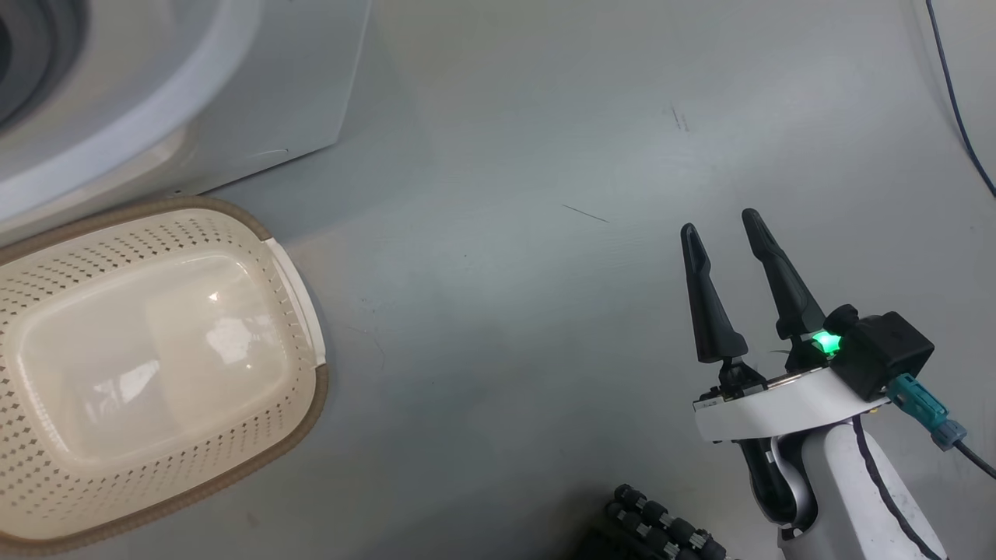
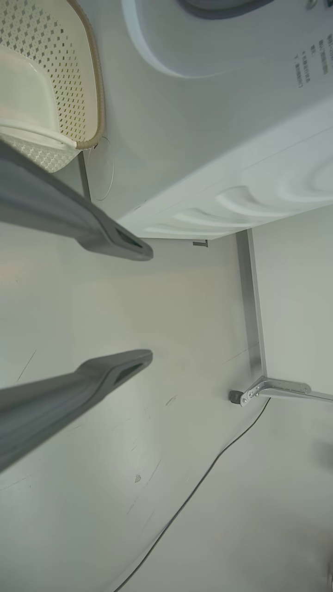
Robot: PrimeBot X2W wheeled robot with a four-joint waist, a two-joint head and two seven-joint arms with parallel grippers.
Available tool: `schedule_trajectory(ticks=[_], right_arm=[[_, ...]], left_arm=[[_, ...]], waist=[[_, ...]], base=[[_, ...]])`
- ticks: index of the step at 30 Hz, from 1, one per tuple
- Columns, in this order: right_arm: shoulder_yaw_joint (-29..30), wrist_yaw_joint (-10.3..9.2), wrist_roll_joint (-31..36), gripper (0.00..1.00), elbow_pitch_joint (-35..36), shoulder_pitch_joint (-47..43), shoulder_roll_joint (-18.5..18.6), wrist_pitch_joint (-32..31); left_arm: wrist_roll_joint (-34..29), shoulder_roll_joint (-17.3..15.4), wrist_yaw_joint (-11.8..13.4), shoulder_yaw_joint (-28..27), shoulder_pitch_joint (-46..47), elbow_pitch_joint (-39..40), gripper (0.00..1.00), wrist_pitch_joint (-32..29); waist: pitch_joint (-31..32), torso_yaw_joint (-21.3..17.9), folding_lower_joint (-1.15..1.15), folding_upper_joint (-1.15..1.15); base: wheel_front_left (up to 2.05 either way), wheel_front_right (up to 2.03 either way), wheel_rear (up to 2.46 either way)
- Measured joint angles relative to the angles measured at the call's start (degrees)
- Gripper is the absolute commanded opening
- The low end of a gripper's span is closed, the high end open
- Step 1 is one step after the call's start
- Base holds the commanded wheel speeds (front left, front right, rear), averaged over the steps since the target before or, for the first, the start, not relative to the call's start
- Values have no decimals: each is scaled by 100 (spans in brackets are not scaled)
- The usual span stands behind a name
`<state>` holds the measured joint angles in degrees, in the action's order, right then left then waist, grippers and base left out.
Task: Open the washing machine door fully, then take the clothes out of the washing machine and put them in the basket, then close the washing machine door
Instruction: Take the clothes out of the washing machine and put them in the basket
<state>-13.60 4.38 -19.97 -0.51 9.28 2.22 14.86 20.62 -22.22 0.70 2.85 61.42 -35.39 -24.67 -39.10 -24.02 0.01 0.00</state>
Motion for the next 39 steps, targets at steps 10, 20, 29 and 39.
schedule_trajectory(ticks=[10, 20, 29, 39], right_arm=[[-9, -56, -107, 100, -31, 105, -1, 0], [227, -112, -34, 100, -46, 112, -1, 0], [356, -148, 191, 100, -111, 110, 0, 0], [434, -93, 374, 100, -210, 61, 2, 0]], left_arm=[[-13, -42, -1, 4, 201, -89, 0, 64], [59, 201, -7, -151, 122, 5, 0, 979], [59, 439, -7, -213, -477, 260, 0, 2000], [56, 842, 9, -222, -1350, 687, 0, 3166]], waist=[[-55, -34, 0, 0], [26, 174, 0, 0], [219, 462, 0, 0], [599, 782, -1, 0]], base=[[0, 0, 0], [0, 0, 0], [0, 0, 0], [0, 0, 0]])
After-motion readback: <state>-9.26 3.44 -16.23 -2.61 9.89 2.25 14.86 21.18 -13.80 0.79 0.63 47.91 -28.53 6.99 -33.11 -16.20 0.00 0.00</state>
